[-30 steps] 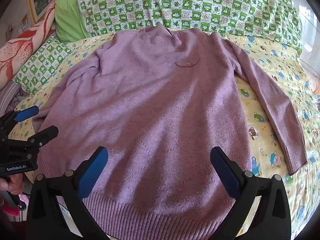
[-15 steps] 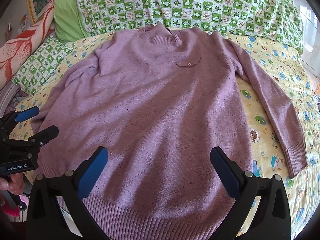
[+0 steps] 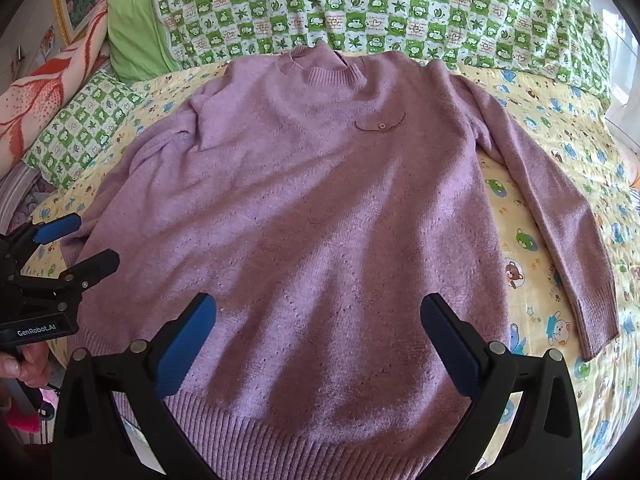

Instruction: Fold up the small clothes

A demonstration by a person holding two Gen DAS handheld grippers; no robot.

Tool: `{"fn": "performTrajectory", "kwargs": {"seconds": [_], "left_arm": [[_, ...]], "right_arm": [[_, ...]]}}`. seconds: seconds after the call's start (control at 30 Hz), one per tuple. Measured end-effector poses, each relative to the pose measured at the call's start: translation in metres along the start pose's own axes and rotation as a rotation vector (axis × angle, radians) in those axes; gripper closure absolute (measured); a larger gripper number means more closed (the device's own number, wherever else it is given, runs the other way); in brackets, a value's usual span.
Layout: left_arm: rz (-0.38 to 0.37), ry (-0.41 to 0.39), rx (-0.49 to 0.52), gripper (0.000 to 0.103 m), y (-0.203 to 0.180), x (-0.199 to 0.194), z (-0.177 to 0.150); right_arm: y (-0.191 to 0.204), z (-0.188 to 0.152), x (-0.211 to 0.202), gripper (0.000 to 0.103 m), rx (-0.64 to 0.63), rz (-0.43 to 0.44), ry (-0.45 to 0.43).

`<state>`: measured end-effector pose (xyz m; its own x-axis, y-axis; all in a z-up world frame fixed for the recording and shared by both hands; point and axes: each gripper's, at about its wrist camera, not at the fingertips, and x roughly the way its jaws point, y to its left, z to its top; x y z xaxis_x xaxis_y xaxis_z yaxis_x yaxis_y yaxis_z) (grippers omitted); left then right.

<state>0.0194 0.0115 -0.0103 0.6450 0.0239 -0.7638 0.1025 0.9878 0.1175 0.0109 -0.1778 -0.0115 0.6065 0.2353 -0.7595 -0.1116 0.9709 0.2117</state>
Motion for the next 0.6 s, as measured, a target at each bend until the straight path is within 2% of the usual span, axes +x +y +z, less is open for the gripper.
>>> {"fn": "performTrajectory", "kwargs": {"seconds": [0.13,0.2,0.37,0.6], "left_arm": [[-0.023,0.003,-0.022,0.009,-0.001,0.003,0.005],[-0.027,-0.032,-0.03,0.009,-0.002,0.003,0.007],[-0.039,-0.045,-0.033,0.009,-0.004,0.009,0.018],[-0.035,-0.053,-0.029,0.009,-0.007,0.023,0.043]], "right_arm": [[-0.006,-0.001,-0.001,0.001,0.015,0.0,0.0],[-0.011,-0.001,-0.002,0.001,0.025,-0.002,-0.001],[-0.027,0.001,-0.004,0.001,0.047,-0.007,-0.006],[-0.063,0.004,-0.012,0.001,0.095,-0.062,-0.021]]}}
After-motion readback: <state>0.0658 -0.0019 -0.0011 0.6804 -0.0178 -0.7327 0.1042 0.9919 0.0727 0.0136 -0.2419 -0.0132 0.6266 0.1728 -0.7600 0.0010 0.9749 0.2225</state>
